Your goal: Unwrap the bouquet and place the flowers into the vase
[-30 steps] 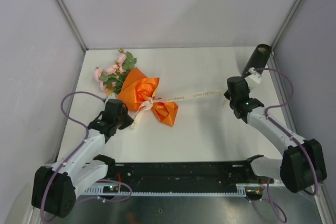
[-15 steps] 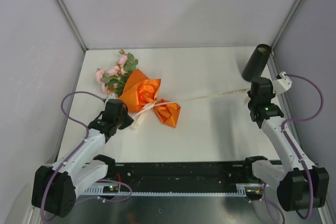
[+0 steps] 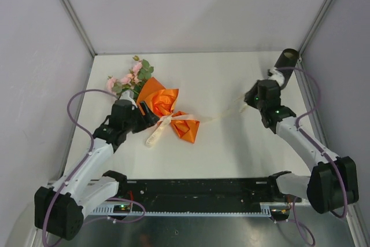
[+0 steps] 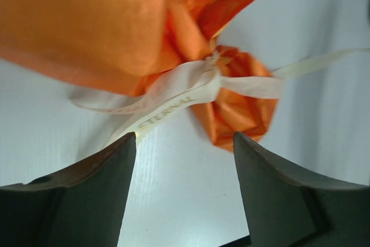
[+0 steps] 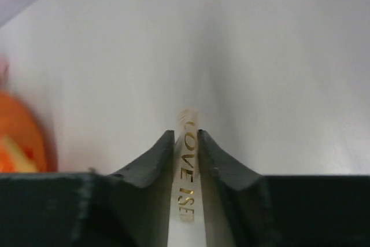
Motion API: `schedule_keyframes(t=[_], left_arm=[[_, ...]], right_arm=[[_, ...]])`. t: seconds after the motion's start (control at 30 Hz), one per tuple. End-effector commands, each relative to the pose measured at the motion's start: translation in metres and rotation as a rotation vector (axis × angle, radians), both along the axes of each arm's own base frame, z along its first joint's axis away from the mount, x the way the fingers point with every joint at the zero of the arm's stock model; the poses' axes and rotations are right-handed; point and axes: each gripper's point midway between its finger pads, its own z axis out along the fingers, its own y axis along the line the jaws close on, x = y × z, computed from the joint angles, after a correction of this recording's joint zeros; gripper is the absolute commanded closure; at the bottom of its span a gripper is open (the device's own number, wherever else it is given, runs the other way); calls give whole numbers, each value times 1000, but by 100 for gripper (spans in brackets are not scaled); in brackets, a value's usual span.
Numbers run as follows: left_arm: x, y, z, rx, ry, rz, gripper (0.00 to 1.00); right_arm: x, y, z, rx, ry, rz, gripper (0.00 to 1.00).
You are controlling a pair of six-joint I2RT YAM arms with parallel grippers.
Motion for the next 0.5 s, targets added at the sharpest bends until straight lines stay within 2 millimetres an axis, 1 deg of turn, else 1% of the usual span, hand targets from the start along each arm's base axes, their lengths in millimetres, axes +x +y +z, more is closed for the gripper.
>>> schedule_keyframes(t=[0.0, 0.07, 0.1, 0.13, 0.17, 0.23, 0.3, 0.37, 0.47], left_arm=[[13, -7, 56, -60, -163, -53, 26], [15, -1, 59, -69, -163, -38, 26], [15, 4, 54, -68, -142, -24, 26], [18, 16, 45, -60, -105, 20, 28], [19, 28, 35, -56, -70, 64, 31], [18, 41, 20, -56, -17, 107, 33], [17, 48, 9, -40, 12, 128, 33], [17, 52, 1, -27, 30, 143, 32], [20, 54, -4, -15, 32, 152, 30]], right_arm=[[-3, 95, 53, 43, -138, 349, 64], [-15, 138, 59, 78, -157, 465, 57], [-21, 160, 61, 97, -161, 514, 55], [-26, 182, 58, 113, -153, 558, 51], [-32, 203, 60, 133, -157, 597, 48], [-44, 235, 59, 153, -146, 661, 44], [-52, 258, 60, 156, -145, 705, 41], [-59, 274, 62, 156, -150, 737, 40], [-65, 286, 62, 160, -152, 763, 39]])
